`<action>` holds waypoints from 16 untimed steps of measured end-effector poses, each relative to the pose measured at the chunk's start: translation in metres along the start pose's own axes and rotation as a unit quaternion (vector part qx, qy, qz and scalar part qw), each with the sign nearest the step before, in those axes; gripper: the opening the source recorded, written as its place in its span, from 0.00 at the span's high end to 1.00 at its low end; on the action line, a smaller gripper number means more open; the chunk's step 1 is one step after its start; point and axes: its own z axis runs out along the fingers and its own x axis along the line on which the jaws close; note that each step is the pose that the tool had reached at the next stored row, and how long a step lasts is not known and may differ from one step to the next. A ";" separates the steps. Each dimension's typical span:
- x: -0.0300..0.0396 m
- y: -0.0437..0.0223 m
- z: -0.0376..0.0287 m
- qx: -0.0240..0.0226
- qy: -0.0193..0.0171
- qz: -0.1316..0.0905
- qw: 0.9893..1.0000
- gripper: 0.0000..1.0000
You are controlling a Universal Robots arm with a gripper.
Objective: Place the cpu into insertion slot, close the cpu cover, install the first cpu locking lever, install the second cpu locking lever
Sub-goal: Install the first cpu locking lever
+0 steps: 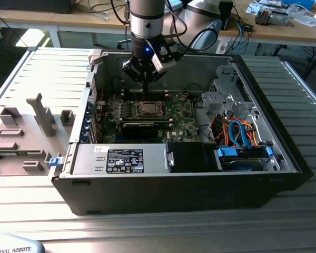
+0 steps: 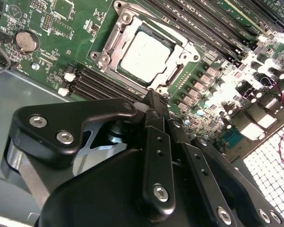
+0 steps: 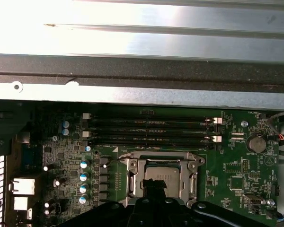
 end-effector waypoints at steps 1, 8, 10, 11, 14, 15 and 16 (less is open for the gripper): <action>0.0002 0.0000 0.0000 0.000 0.000 0.000 1.000 0.89; 0.0025 0.0001 0.0002 0.000 0.000 0.000 1.000 0.89; 0.0028 0.0001 0.0002 0.000 0.000 0.000 1.000 0.89; 0.0031 0.0001 0.0003 0.000 0.000 0.000 1.000 0.89; 0.0038 0.0001 0.0003 0.000 0.000 0.000 1.000 0.89; 0.0041 0.0001 0.0004 0.000 0.000 0.000 1.000 0.89; 0.0042 0.0002 0.0004 0.000 0.000 0.000 1.000 0.89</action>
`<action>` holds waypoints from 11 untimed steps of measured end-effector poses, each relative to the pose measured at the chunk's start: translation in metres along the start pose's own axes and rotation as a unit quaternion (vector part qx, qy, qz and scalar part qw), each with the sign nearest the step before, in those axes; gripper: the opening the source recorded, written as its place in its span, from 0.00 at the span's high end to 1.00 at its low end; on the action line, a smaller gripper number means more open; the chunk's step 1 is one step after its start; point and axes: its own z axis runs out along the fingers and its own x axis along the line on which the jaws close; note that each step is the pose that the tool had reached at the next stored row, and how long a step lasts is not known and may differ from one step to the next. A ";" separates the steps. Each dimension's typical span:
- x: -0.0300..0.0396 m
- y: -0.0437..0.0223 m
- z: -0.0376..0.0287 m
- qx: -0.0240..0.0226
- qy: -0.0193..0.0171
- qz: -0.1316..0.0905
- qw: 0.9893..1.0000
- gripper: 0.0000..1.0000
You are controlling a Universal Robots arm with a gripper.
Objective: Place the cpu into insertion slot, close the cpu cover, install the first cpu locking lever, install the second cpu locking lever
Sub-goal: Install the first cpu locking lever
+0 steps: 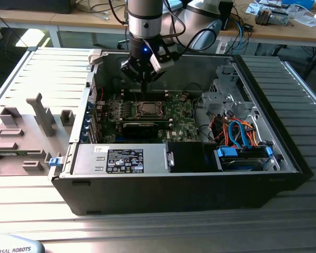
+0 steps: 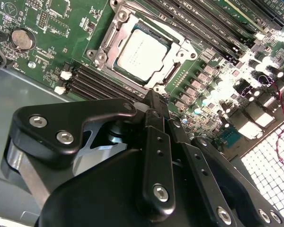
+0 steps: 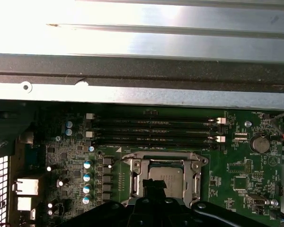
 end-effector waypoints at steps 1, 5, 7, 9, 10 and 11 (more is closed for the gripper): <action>0.0003 0.0000 0.0000 0.000 0.000 0.000 1.000 0.89; 0.0013 0.0000 0.0001 0.000 0.000 0.000 1.000 0.89; 0.0019 0.0001 0.0001 0.000 0.000 0.000 1.000 0.89; 0.0023 0.0001 0.0001 0.000 0.000 0.000 1.000 0.89; 0.0024 0.0001 0.0001 0.000 0.000 0.000 1.000 0.89; 0.0027 0.0001 0.0002 0.000 0.000 0.000 1.000 0.89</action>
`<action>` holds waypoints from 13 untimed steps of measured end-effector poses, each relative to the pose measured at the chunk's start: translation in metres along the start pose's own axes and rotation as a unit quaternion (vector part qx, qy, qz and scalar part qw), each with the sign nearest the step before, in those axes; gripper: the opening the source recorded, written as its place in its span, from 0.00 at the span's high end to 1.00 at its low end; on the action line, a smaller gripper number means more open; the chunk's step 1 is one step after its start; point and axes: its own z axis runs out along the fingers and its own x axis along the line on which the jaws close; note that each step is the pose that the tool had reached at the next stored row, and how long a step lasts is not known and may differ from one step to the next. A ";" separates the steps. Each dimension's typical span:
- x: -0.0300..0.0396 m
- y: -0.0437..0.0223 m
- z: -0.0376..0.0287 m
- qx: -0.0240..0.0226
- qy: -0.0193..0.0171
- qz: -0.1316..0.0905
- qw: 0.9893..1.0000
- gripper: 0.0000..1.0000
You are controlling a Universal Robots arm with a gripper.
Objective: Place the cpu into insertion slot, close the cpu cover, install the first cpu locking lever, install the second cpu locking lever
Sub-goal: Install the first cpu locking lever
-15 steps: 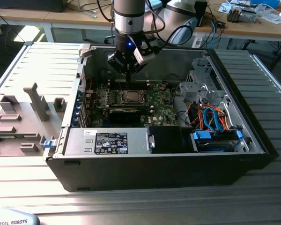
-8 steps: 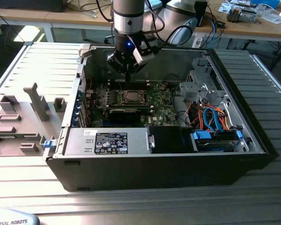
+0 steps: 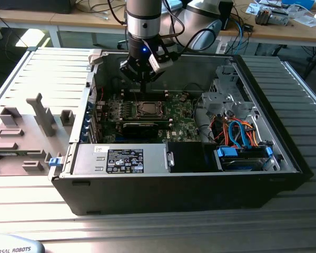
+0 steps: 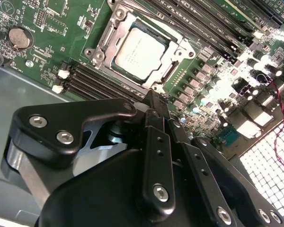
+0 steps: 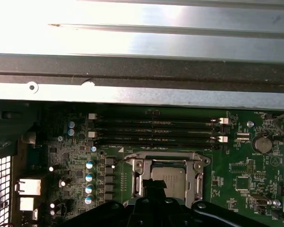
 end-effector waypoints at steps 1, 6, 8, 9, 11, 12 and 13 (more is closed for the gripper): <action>0.0002 0.0000 0.0000 0.000 0.000 0.000 1.000 0.89; 0.0011 0.0000 0.0000 0.000 0.000 0.000 1.000 0.89; 0.0016 0.0001 0.0000 0.000 0.000 0.000 1.000 0.89; 0.0019 0.0001 0.0001 0.000 0.000 0.000 1.000 0.89; 0.0022 0.0001 0.0000 0.000 0.000 0.000 1.000 0.89; 0.0026 0.0001 0.0001 0.000 0.000 0.000 1.000 0.89; 0.0027 0.0001 0.0000 0.000 0.000 0.000 1.000 0.89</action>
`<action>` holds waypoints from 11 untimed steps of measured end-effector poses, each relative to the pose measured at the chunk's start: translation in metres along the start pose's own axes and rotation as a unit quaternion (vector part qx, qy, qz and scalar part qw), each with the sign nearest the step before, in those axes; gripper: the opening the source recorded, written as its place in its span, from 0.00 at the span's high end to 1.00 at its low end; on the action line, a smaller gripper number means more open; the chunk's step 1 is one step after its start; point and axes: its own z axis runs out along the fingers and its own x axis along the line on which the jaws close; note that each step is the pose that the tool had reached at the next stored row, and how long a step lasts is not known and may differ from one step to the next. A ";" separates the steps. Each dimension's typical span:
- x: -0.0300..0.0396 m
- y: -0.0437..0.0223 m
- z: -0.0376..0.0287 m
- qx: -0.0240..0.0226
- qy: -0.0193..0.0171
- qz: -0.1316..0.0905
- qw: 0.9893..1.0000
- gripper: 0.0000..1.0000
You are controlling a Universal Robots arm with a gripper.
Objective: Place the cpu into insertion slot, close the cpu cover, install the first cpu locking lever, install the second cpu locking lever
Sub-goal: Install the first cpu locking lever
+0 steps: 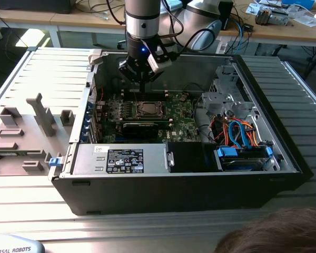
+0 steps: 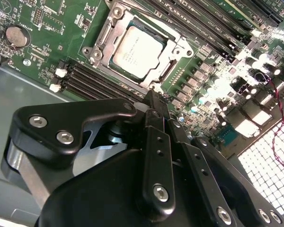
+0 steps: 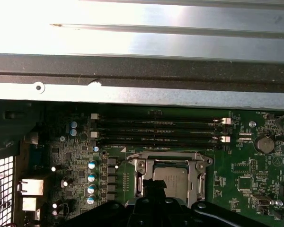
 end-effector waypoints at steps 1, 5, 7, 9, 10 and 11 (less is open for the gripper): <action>0.0001 0.0000 0.0000 0.000 0.000 0.000 1.000 0.89; 0.0006 0.0000 0.0001 0.000 0.000 0.000 1.000 0.89; 0.0018 0.0001 0.0003 0.000 0.000 0.000 1.000 0.89; 0.0020 0.0001 0.0003 0.000 0.000 0.000 1.000 0.89; 0.0022 0.0001 0.0004 0.000 0.000 0.000 1.000 0.89; 0.0025 0.0001 0.0005 0.000 0.000 0.000 1.000 0.89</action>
